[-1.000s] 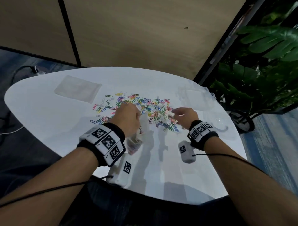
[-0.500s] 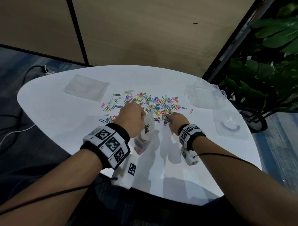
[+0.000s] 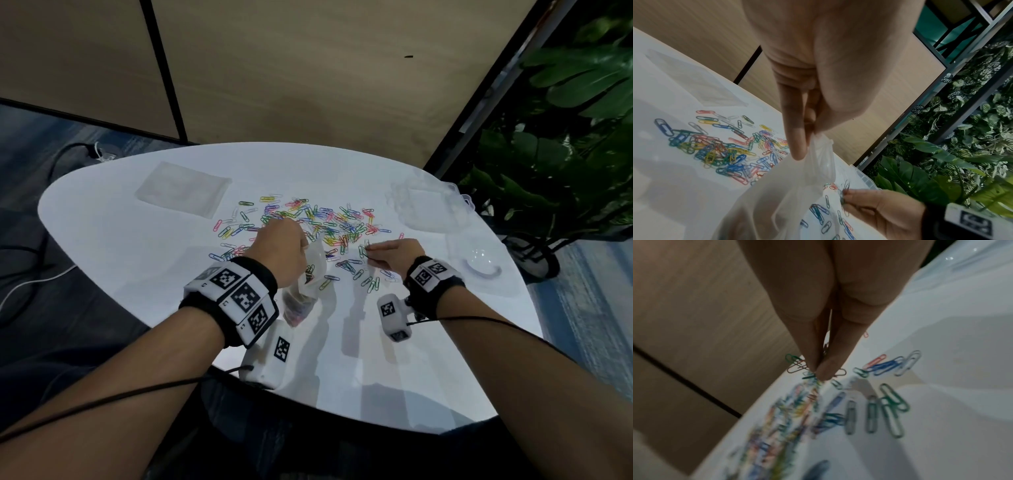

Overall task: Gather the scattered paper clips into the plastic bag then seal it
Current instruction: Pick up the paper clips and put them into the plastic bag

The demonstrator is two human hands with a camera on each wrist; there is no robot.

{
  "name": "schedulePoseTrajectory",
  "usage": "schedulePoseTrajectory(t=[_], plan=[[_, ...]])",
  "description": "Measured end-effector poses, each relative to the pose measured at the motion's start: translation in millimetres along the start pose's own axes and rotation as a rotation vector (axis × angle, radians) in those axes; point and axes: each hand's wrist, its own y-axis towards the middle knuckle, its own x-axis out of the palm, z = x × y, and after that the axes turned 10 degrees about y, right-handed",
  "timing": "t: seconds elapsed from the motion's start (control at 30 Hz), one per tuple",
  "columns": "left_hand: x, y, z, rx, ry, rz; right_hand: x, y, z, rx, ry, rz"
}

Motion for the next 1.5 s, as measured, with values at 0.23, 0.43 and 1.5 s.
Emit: schedulePoseTrajectory(t=[0.23,0.43,1.5], plan=[[5.5,2.5,6.3,-0.004,-0.033,-0.001,24.9,-61.3,-41.5,0.112,0.574,-0.380],[10.8,1.7,12.4,0.003,-0.102,0.031,63.3,-81.1,-34.7,0.020,0.215,-0.358],[-0.7,7.9,-28.7,-0.039,-0.073,0.080,55.6,9.6,12.7,-0.212,-0.828,0.003]])
